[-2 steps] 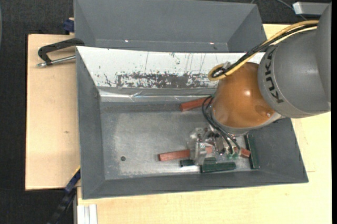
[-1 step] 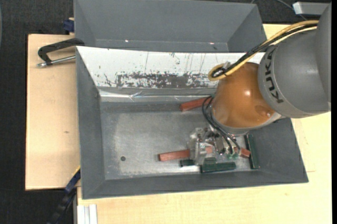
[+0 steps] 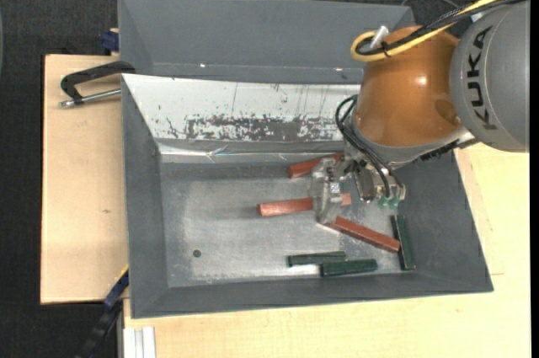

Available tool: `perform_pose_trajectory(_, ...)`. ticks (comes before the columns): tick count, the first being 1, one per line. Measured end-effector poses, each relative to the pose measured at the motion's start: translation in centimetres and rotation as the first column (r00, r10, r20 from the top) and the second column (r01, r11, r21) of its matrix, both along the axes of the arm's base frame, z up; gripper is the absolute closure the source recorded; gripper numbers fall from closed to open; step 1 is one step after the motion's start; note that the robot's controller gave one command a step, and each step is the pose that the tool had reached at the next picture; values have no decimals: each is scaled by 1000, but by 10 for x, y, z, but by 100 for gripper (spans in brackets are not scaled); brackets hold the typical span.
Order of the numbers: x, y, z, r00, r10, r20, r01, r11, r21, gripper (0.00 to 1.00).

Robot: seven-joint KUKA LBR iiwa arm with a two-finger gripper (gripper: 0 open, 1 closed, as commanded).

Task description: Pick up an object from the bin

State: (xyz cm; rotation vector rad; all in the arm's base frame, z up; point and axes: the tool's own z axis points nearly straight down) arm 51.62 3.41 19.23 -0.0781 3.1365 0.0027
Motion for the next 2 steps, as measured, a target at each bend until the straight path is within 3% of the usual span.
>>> perform_pose_trajectory(1,0,0,0,1000,0,0,0,1000,0,100)
perform_pose_trajectory(2,7,-23,57,1000,7,-4,-7,1000,-1,100)
